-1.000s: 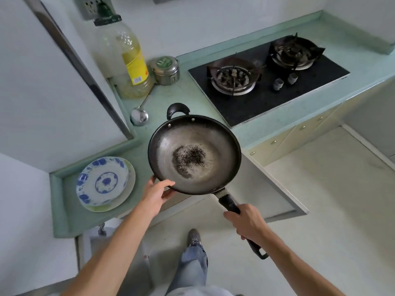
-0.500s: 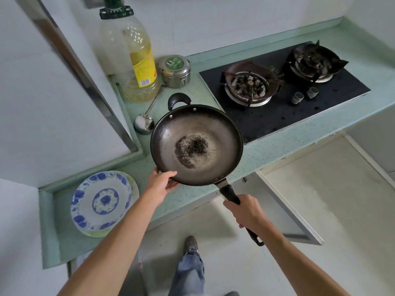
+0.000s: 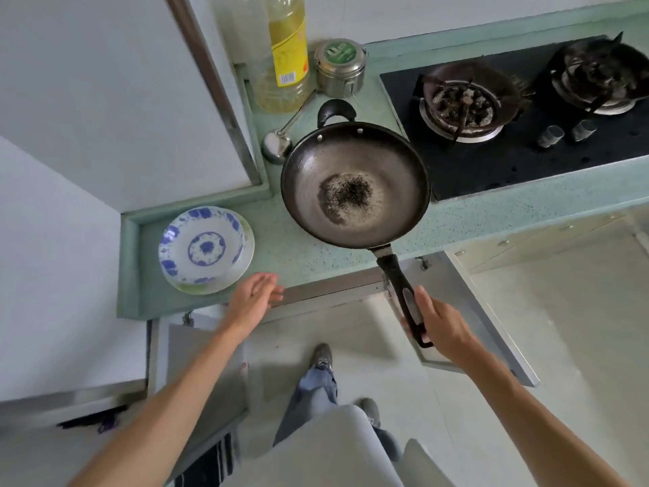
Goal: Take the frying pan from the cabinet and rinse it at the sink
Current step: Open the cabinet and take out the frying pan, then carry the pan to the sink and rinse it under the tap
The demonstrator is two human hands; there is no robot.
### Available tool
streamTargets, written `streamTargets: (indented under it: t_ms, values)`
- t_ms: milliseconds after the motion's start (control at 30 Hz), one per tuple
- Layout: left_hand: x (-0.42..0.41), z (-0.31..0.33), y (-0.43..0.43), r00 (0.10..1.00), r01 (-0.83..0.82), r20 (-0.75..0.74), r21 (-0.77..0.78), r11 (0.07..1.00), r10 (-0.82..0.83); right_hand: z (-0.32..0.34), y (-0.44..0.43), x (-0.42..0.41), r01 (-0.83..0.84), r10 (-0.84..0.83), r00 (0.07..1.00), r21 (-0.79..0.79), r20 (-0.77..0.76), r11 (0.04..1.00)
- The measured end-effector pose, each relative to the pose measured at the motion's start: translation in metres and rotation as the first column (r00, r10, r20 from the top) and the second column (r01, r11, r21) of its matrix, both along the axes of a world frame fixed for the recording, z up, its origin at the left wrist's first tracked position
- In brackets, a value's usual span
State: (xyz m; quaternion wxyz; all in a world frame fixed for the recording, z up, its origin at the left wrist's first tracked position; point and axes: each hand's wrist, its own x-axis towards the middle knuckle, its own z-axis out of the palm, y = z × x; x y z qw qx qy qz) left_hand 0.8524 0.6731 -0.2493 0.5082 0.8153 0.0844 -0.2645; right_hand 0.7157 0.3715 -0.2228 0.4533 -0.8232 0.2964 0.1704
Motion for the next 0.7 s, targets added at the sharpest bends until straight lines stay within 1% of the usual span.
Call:
streamTargets:
  t_ms: [33, 67, 100, 133, 167, 200, 233, 267, 300, 367, 433, 500, 533, 600, 633, 700]
  values:
    - [-0.018, -0.006, 0.018, 0.997, -0.01, 0.075, 0.13, 0.992, 0.0, -0.002, -0.005, -0.011, -0.002, 0.001, 1.0, -0.027, -0.023, 1.0]
    - [-0.038, -0.014, 0.04, 0.991, -0.056, 0.135, 0.267, 0.962, 0.02, -0.005, -0.011, -0.022, -0.019, 0.016, 0.999, -0.065, -0.048, 0.998]
    - [-0.059, -0.024, 0.062, 0.983, -0.111, 0.178, 0.413, 0.904, 0.039, -0.006, -0.017, -0.031, -0.056, 0.049, 0.997, -0.106, -0.065, 0.993]
    - [-0.079, -0.033, 0.085, 0.979, -0.151, 0.197, 0.567, 0.81, 0.044, -0.01, -0.023, -0.041, -0.104, 0.093, 0.993, -0.15, -0.078, 0.983]
    - [-0.098, -0.04, 0.107, 0.981, -0.168, 0.191, 0.706, 0.688, 0.044, -0.011, -0.028, -0.049, -0.157, 0.14, 0.985, -0.2, -0.097, 0.967]
    - [-0.115, -0.045, 0.127, 0.985, -0.166, 0.157, 0.798, 0.579, 0.066, -0.013, -0.031, -0.056, -0.208, 0.181, 0.975, -0.258, -0.125, 0.943]
    - [-0.13, -0.05, 0.144, 0.988, -0.148, 0.105, 0.846, 0.511, 0.113, -0.015, -0.033, -0.063, -0.251, 0.215, 0.966, -0.314, -0.143, 0.916]
    - [-0.143, -0.051, 0.158, 0.985, -0.109, 0.026, 0.86, 0.498, 0.169, -0.019, -0.034, -0.068, -0.274, 0.24, 0.961, -0.352, -0.137, 0.895]
    - [-0.155, -0.054, 0.167, 0.971, -0.085, -0.051, 0.841, 0.534, 0.236, -0.023, -0.033, -0.071, -0.284, 0.256, 0.959, -0.375, -0.124, 0.882]
    - [-0.171, -0.064, 0.179, 0.926, -0.145, -0.116, 0.77, 0.621, 0.36, -0.031, -0.03, -0.075, -0.312, 0.292, 0.95, -0.398, -0.111, 0.863]
    - [-0.175, -0.066, 0.181, 0.912, -0.207, -0.095, 0.734, 0.646, 0.4, -0.041, -0.026, -0.078, -0.403, 0.385, 0.913, -0.442, -0.134, 0.802]
    - [-0.176, -0.066, 0.178, 0.894, -0.262, -0.079, 0.706, 0.658, 0.441, -0.051, -0.023, -0.083, -0.496, 0.453, 0.866, -0.489, -0.213, 0.718]
    - [-0.177, -0.065, 0.172, 0.887, -0.285, -0.078, 0.683, 0.672, 0.456, -0.055, -0.025, -0.085, -0.521, 0.46, 0.852, -0.505, -0.25, 0.689]
    - [-0.18, -0.072, 0.152, 0.897, -0.292, -0.072, 0.644, 0.707, 0.436, -0.059, -0.034, -0.089, -0.542, 0.435, 0.84, -0.535, -0.323, 0.648]
    - [-0.183, -0.075, 0.137, 0.904, -0.294, -0.063, 0.626, 0.723, 0.422, -0.059, -0.043, -0.09, -0.536, 0.398, 0.844, -0.552, -0.359, 0.639]
    - [-0.184, -0.078, 0.103, 0.898, -0.337, -0.056, 0.549, 0.765, 0.436, -0.062, -0.068, -0.094, -0.482, 0.259, 0.865, -0.567, -0.43, 0.668]
